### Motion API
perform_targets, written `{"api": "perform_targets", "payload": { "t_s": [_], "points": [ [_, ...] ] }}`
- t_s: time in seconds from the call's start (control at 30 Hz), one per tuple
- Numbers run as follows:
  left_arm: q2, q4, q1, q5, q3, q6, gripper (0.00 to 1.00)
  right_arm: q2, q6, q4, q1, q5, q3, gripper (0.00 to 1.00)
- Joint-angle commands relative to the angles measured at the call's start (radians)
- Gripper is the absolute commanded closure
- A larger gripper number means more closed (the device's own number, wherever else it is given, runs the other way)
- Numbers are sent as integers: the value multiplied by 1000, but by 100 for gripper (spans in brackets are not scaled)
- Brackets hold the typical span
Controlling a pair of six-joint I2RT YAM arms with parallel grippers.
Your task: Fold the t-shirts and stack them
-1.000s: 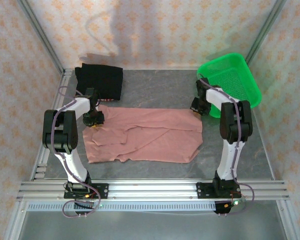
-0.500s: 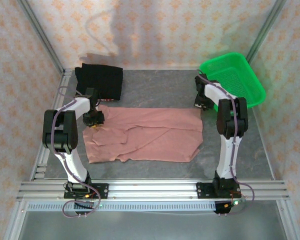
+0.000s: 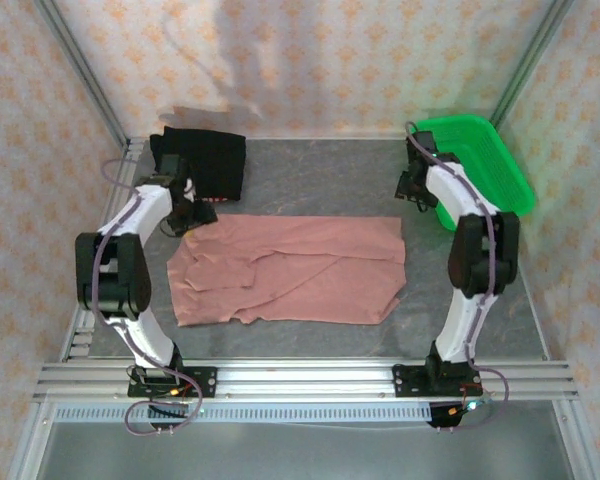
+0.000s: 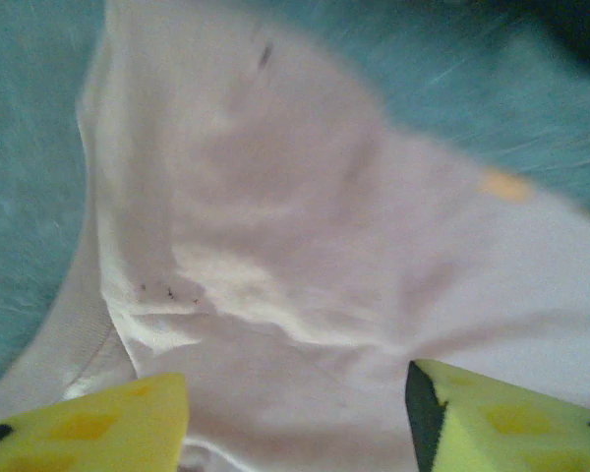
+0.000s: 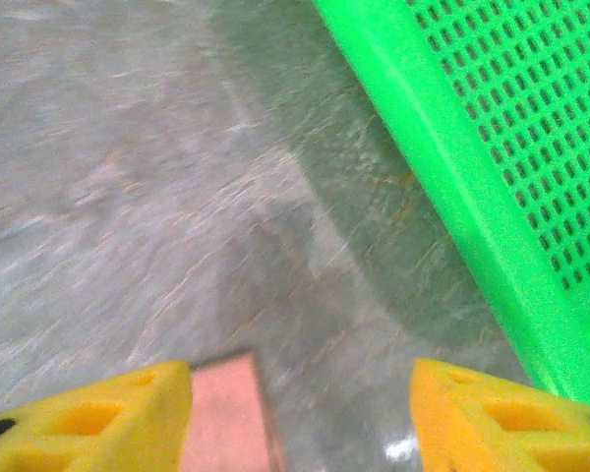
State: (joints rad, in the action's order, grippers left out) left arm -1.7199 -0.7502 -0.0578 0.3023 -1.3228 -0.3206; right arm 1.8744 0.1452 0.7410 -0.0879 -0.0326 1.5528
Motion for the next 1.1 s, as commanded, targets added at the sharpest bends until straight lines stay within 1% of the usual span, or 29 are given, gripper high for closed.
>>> {"api": "perform_targets", "payload": {
  "t_s": [0.0,0.1,0.17,0.23,0.33,0.43,0.47,0.53,0.6,0.67,0.77,0.83,0.93,1.07],
  "points": [
    [152,-138,-20,34,-111,-27,33,-222,-11,47,-9,-204,-71,29],
    [266,-237,-21,69,-69,-71,29,-373,72,139,-32,-375,-171,27],
    [362,-283,-20,82,19,-112,27,-481,151,176,-57,-432,-280,26],
    [471,-309,-20,96,154,-151,26,-603,251,223,-79,-429,-408,26],
    [617,-362,-20,81,328,-184,26,-782,383,231,-116,-439,-599,27],
    [697,-364,-20,68,480,-231,26,-889,470,222,-156,-454,-755,28],
    [703,-341,-20,87,513,-246,26,-902,488,214,-165,-467,-790,28],
    [688,-313,-22,80,557,-271,27,-909,517,199,-205,-469,-856,30],
    [655,-305,-22,68,551,-275,28,-910,531,193,-229,-447,-888,32],
    [628,-277,-22,37,554,-280,28,-921,548,183,-231,-420,-914,38],
    [584,-232,-27,45,568,-308,31,-924,565,206,-231,-376,-945,50],
    [582,-204,-27,34,591,-328,31,-938,587,202,-230,-347,-972,56],
    [572,-188,-27,9,600,-343,32,-928,613,141,-229,-310,-1004,61],
    [548,-139,-28,-3,632,-367,32,-842,625,56,-230,-270,-1010,68]
  ]
}}
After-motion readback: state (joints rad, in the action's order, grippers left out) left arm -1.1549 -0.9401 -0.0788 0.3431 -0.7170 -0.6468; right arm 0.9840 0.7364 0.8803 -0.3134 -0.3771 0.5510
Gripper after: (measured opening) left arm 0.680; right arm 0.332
